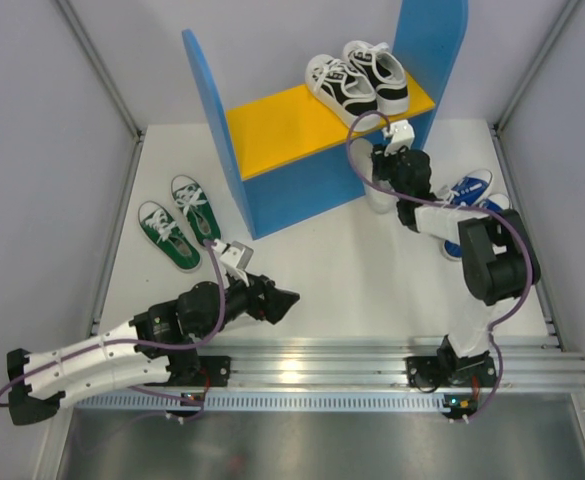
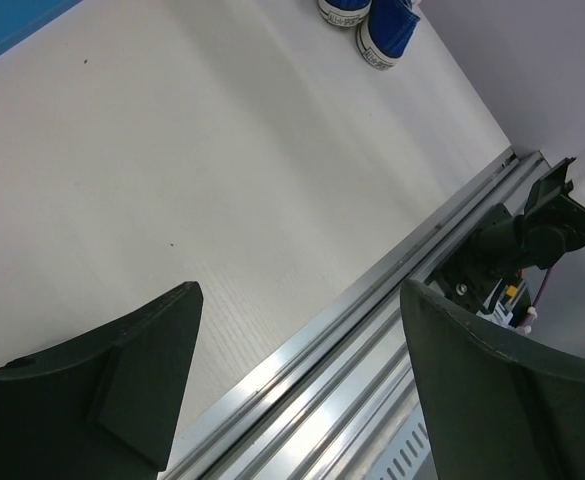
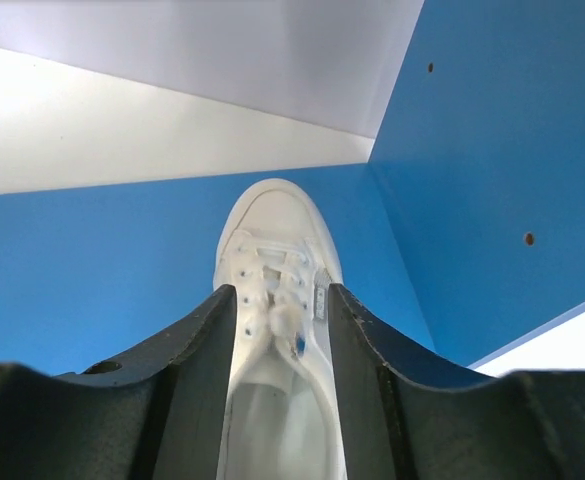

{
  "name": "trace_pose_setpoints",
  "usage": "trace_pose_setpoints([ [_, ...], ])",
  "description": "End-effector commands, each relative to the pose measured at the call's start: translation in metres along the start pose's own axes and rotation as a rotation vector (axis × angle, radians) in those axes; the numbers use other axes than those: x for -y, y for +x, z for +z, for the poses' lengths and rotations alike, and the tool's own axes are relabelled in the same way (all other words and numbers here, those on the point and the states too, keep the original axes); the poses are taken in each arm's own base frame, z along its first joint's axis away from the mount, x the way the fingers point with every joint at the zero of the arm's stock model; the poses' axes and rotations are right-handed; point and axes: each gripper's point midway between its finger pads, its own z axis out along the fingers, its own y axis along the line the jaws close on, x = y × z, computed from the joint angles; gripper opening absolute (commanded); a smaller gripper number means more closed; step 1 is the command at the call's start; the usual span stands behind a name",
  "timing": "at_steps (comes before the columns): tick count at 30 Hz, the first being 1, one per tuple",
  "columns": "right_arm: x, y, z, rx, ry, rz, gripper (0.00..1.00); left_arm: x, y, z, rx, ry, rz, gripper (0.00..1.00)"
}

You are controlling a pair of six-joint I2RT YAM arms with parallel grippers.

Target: Place and organize the shoes onto the shoe shelf

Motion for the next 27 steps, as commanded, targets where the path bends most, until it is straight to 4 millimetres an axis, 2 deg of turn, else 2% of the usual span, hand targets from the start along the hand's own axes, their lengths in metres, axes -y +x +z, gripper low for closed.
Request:
trace_pose_setpoints([
  [1,0.01,-0.062,-0.015,0.156,-0.003,-0.007,0.43,0.014,-0.014,-0.004,0.026,0.045,-0.018,0.86],
  [3,0.004,-0.063,-0.026,0.148,-0.06,-0.037,0.46,0.016,-0.014,-0.004,0.022,0.057,-0.019,0.86],
  [4,0.003,-0.08,-0.036,0.175,-0.08,-0.051,0.49,0.017,-0.015,-0.005,0.022,0.061,-0.018,0.86],
  [6,-0.007,-0.071,-0.051,0.131,-0.185,-0.104,0.6,0.018,-0.016,-0.006,0.024,0.066,-0.014,0.86],
  [7,-0.015,-0.084,-0.064,0.158,-0.254,-0.128,0.7,0.018,-0.016,-0.006,0.029,0.067,-0.014,0.86],
  [8,-0.015,-0.071,-0.072,0.106,-0.29,-0.164,0.76,0.019,-0.017,-0.007,0.031,0.071,-0.011,0.86],
  [10,-0.026,-0.072,-0.091,0.089,-0.399,-0.202,0.83,0.017,-0.017,-0.007,0.035,0.066,-0.007,0.86],
  [11,-0.027,-0.068,-0.097,0.068,-0.435,-0.215,0.84,0.016,-0.018,-0.007,0.039,0.063,-0.003,0.86],
  [12,-0.031,-0.051,-0.106,-0.007,-0.495,-0.23,0.85,0.015,-0.018,-0.007,0.041,0.057,-0.001,0.86],
  [13,-0.039,-0.048,-0.115,-0.023,-0.565,-0.233,0.85,0.012,-0.019,-0.007,0.047,0.042,0.002,0.86],
  [14,-0.037,-0.044,-0.119,-0.048,-0.585,-0.23,0.85,0.011,-0.02,-0.007,0.05,0.035,0.002,0.86],
  [15,-0.038,-0.025,-0.128,-0.125,-0.618,-0.221,0.84,0.009,-0.019,-0.007,0.05,0.027,0.005,0.86],
  [16,-0.041,-0.017,-0.133,-0.157,-0.643,-0.201,0.84,0.008,-0.019,-0.007,0.052,0.023,0.005,0.86],
  [18,-0.037,-0.001,-0.139,-0.237,-0.639,-0.12,0.82,0.007,-0.021,-0.008,0.059,0.021,0.003,0.85],
  [20,-0.032,0.015,-0.145,-0.304,-0.637,0.038,0.77,0.007,-0.02,-0.008,0.059,0.022,0.004,0.85],
  [26,-0.011,0.049,-0.143,-0.384,-0.478,0.147,0.7,0.006,-0.018,-0.014,0.067,0.043,-0.006,0.86],
  [27,-0.008,0.047,-0.137,-0.368,-0.462,0.146,0.7,0.006,-0.018,-0.014,0.071,0.042,-0.008,0.85],
])
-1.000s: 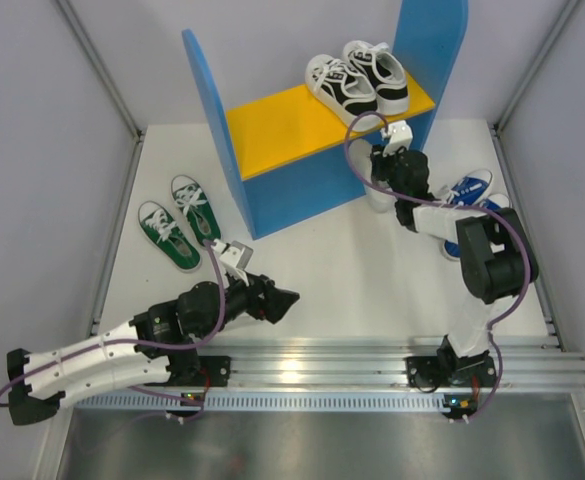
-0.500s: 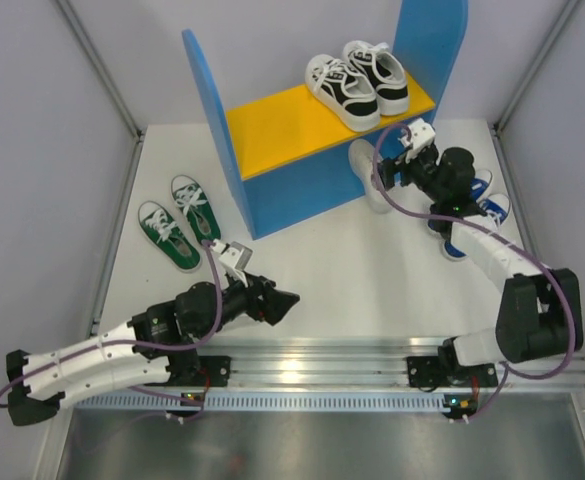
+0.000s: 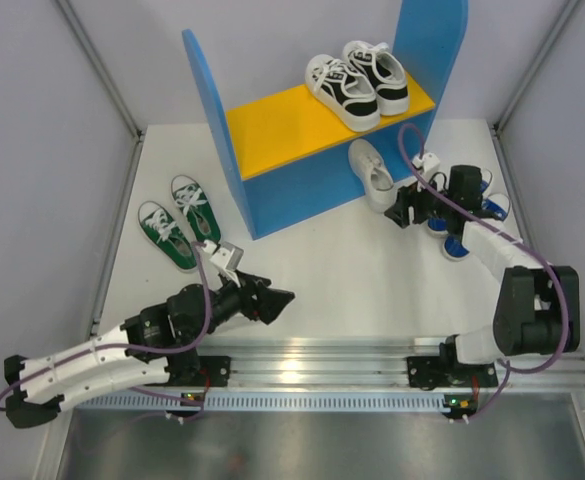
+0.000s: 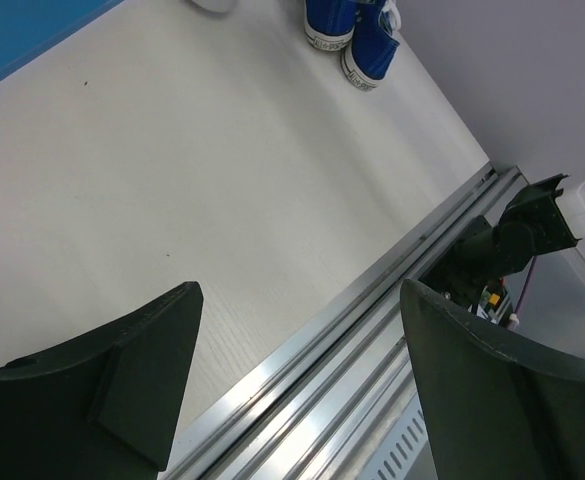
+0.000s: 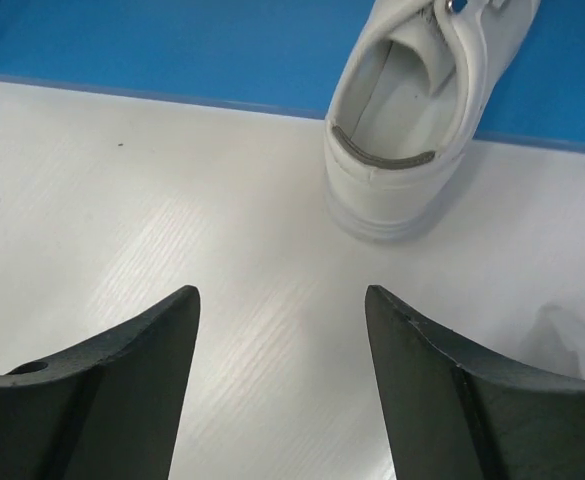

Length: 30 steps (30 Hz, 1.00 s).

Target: Place and organize the shoes onto the shoe shelf

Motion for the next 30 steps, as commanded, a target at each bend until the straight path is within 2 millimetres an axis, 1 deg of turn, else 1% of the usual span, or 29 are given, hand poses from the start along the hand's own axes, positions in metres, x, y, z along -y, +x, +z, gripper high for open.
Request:
trace_pose_setpoints([
  [1,0.01,0.006,0.008,-0.002,0.041,0.084,0.67,0.003,-0.012,-0.006,0.05,0.023,-0.005,0.85],
  [3,0.016,0.007,0.015,0.001,0.064,0.092,0.66,0.002,-0.01,-0.008,0.054,0.025,-0.013,0.86],
  [4,0.021,0.012,0.02,-0.011,0.082,0.103,0.66,0.002,-0.012,-0.01,0.065,0.032,-0.021,0.86],
  [5,0.024,0.007,0.024,0.005,0.092,0.103,0.66,0.002,-0.011,-0.01,0.067,0.032,-0.026,0.86],
  [6,0.028,0.007,0.026,0.008,0.105,0.107,0.65,0.001,-0.01,-0.01,0.068,0.03,-0.031,0.86],
  [7,0.034,0.012,0.031,-0.006,0.136,0.113,0.65,0.0,-0.011,-0.011,0.075,0.033,-0.033,0.85],
  [9,0.042,0.005,0.036,0.008,0.174,0.105,0.65,-0.001,-0.01,-0.012,0.07,0.03,-0.034,0.86],
  [10,0.047,0.01,0.04,-0.002,0.193,0.115,0.63,-0.001,-0.009,-0.012,0.069,0.029,-0.034,0.86],
  [11,0.048,0.006,0.044,0.006,0.192,0.121,0.61,-0.002,-0.01,-0.013,0.068,0.027,-0.033,0.86],
  [12,0.049,0.012,0.048,-0.011,0.192,0.133,0.6,-0.003,-0.009,-0.013,0.065,0.023,-0.032,0.86],
  [14,0.057,0.008,0.053,-0.015,0.219,0.129,0.57,-0.004,-0.009,-0.013,0.067,0.017,-0.031,0.86],
  [15,0.058,0.008,0.054,-0.015,0.219,0.129,0.57,-0.004,-0.009,-0.013,0.068,0.018,-0.032,0.86],
  [17,0.061,0.003,0.056,-0.007,0.225,0.123,0.54,-0.006,-0.009,-0.013,0.07,0.007,-0.028,0.86],
  [19,0.064,0.002,0.058,-0.007,0.226,0.122,0.52,-0.006,-0.01,-0.012,0.07,0.005,-0.024,0.86],
  [21,0.064,-0.002,0.061,-0.005,0.219,0.119,0.48,-0.007,-0.011,-0.012,0.074,-0.003,-0.018,0.86],
  [23,0.063,-0.003,0.065,-0.012,0.198,0.111,0.42,-0.008,-0.01,-0.011,0.072,-0.009,-0.013,0.86],
  [25,0.062,-0.004,0.066,-0.008,0.188,0.099,0.38,-0.008,-0.01,-0.01,0.07,-0.012,-0.009,0.86],
  [27,0.06,-0.01,0.066,0.011,0.183,0.075,0.36,-0.008,-0.01,-0.01,0.067,-0.014,-0.008,0.86],
  [28,0.058,-0.012,0.066,0.016,0.178,0.067,0.34,-0.009,-0.009,-0.009,0.066,-0.018,-0.007,0.86],
  [30,0.058,-0.011,0.067,0.015,0.178,0.061,0.31,-0.01,-0.008,-0.009,0.062,-0.023,-0.006,0.87],
])
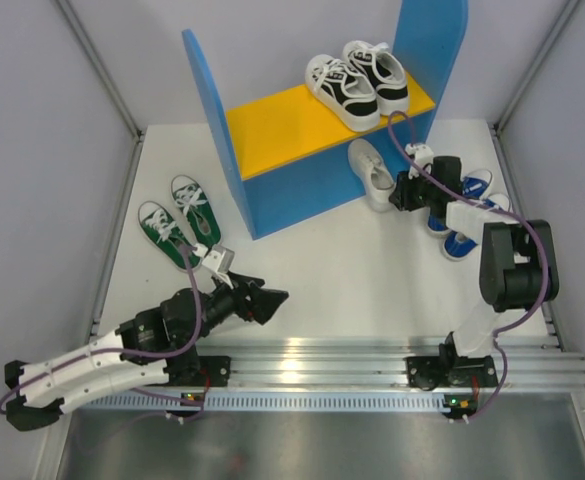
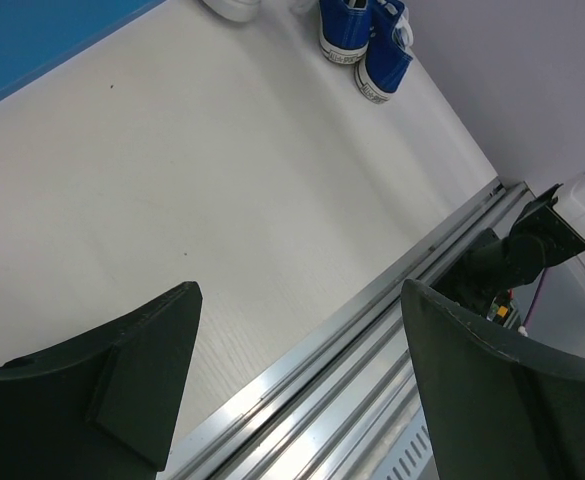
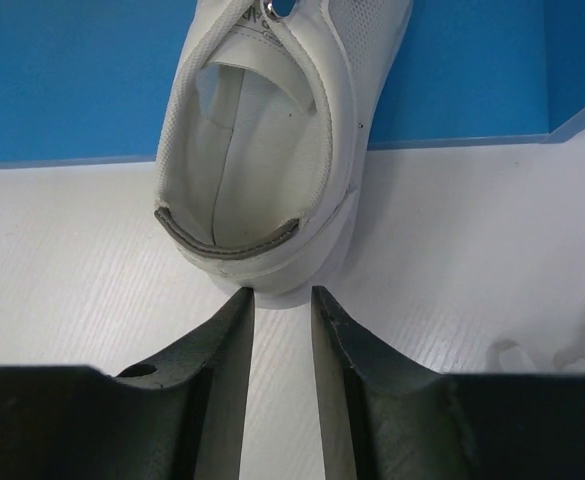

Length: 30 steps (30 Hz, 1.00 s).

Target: Place and organize the shoes onto the shoe shelf

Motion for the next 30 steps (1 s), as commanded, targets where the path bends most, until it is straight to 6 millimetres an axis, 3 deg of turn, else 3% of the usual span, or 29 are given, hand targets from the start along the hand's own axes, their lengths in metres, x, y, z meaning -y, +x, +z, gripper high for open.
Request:
trace_pose_setpoints([
  [1,-0.007,-0.037,0.006,0.103,-0.019,-0.075,0.29,0.0,-0.004,0.002,0.016,-0.008,0.008,0.87],
  [5,-0.003,-0.042,0.004,0.128,0.005,-0.077,0.24,0.0,-0.004,0.003,0.013,-0.01,0.006,0.87],
  [13,0.006,-0.071,0.003,0.201,0.067,-0.028,0.15,0.002,-0.004,0.004,0.007,-0.008,0.003,0.87],
  [30,-0.004,-0.077,0.027,0.184,0.055,0.024,0.15,0.004,-0.002,0.005,-0.002,-0.008,-0.008,0.86],
])
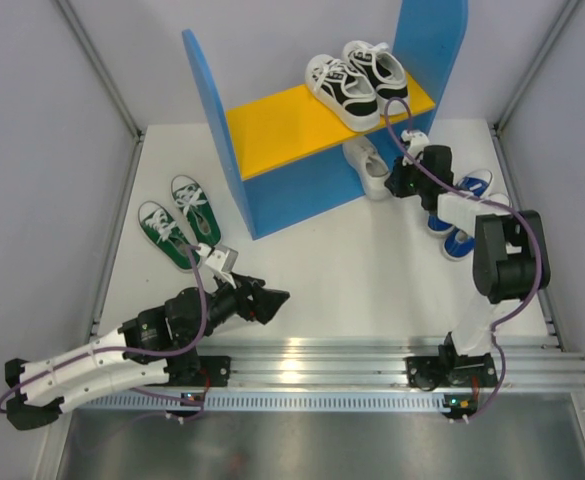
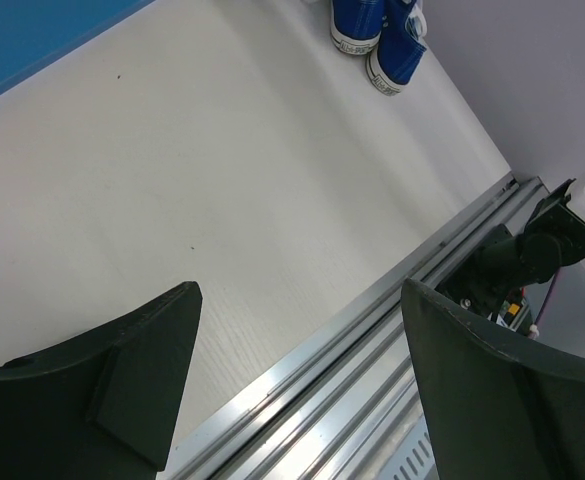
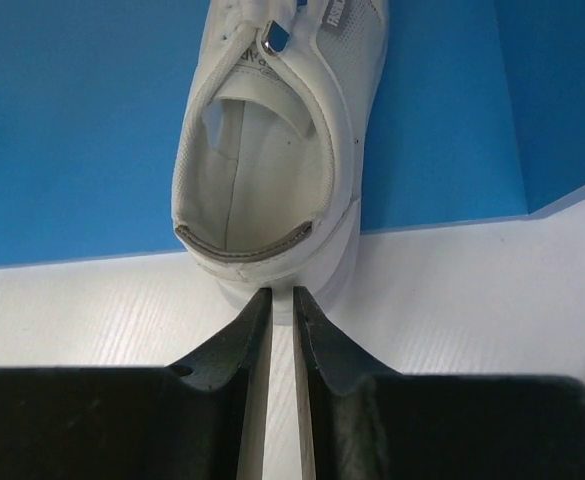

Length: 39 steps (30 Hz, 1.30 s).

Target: Place and organize the shoes onto the shoe shelf

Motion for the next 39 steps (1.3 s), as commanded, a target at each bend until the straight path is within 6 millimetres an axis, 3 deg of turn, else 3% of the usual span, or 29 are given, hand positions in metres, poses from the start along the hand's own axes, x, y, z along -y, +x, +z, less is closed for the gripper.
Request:
trace_pose_setpoints([
  [1,-0.001,-0.042,0.008,0.109,0.022,-0.017,0.15,0.008,-0.009,0.0,0.02,0.02,-0.023,0.86],
  [6,0.014,-0.041,0.005,0.085,0.111,0.015,0.13,0.01,-0.007,0.0,0.012,0.027,-0.034,0.86],
  [14,0.017,-0.04,0.001,0.08,0.135,0.02,0.12,0.013,-0.009,-0.001,0.012,0.036,-0.047,0.86],
  [21,0.003,-0.04,-0.01,0.081,0.074,-0.008,0.13,0.015,-0.012,-0.003,0.014,0.036,-0.09,0.86],
  [26,-0.005,-0.038,-0.025,0.071,0.044,-0.068,0.17,-0.006,-0.011,-0.003,0.023,-0.096,-0.164,0.85],
  [31,-0.021,-0.039,-0.053,0.056,-0.022,-0.143,0.22,-0.042,0.005,-0.01,-0.009,-0.332,-0.321,0.81],
  [34,-0.043,-0.031,-0.077,0.022,-0.125,-0.197,0.29,-0.058,0.015,-0.017,0.007,-0.448,-0.488,0.7],
  [39,-0.084,-0.011,-0.126,0.009,-0.304,-0.284,0.43,-0.063,0.01,-0.018,0.086,-0.515,-0.723,0.56],
])
